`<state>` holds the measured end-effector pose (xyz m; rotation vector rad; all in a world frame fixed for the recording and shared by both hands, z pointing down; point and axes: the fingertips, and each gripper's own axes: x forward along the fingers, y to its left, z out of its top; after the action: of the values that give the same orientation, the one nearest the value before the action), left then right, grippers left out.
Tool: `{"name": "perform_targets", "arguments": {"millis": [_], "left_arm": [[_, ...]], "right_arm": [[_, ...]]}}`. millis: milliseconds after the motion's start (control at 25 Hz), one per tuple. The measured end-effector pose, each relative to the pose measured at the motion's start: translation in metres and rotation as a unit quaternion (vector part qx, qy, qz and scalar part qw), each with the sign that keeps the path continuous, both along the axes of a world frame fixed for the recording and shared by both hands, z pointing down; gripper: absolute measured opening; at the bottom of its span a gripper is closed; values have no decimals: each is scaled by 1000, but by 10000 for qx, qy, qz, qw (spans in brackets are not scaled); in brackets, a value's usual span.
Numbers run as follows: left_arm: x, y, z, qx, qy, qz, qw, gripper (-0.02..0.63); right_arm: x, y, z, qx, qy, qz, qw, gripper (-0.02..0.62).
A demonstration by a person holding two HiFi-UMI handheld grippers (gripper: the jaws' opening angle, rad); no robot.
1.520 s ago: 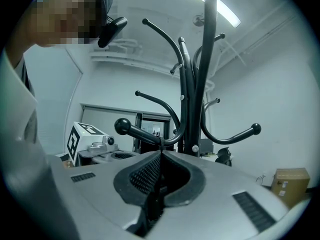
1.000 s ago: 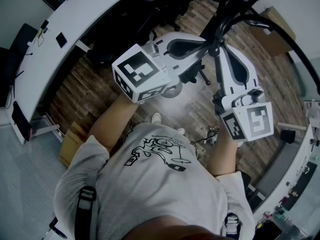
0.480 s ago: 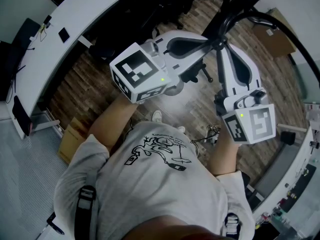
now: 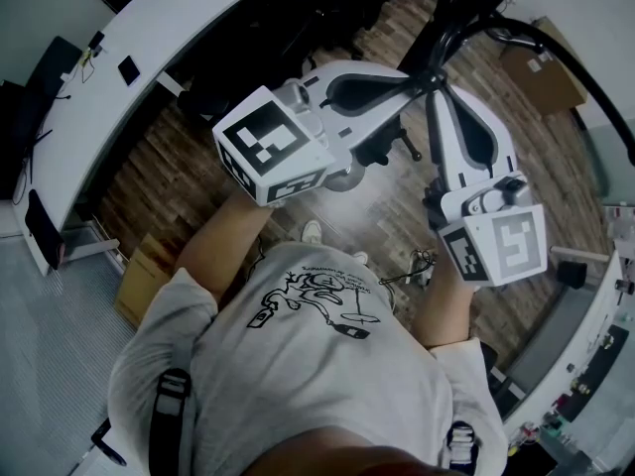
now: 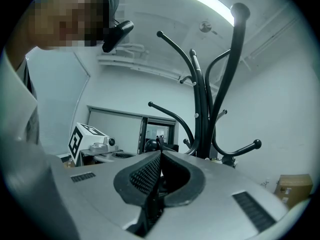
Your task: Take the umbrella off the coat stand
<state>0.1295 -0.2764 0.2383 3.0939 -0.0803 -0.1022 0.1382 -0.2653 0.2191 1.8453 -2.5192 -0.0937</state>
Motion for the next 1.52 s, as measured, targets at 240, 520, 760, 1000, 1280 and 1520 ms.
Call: {"name": "perform_targets", "arguments": {"millis": [240,520,760,1000,1280,1520], "left_arm": [[-6,4,-3,12,21,-44,10000,23],[-11,12,-5,18,23,-95,10000,22],[-15,19,-9,2,15,-143,9999,21],[-18,31,-8,-8,16,-184,9998,21],[-23,46,-1,-73,-35,-265,9996,21],[-27,59,11,-173,-120,-380,9991,21]], "right_arm": [[-4,4,-2,27,26,-4,10000,12],[-9,11,-8,92,103,-16,9999,12],[-14,17,-18,168,219,3,9996,12],[-17,29,-17,211,207,-43,9996,12],[-20,43,-10,156,243,-16,9996,12],[-22,57,2,53,207,29,9998,12]]}}
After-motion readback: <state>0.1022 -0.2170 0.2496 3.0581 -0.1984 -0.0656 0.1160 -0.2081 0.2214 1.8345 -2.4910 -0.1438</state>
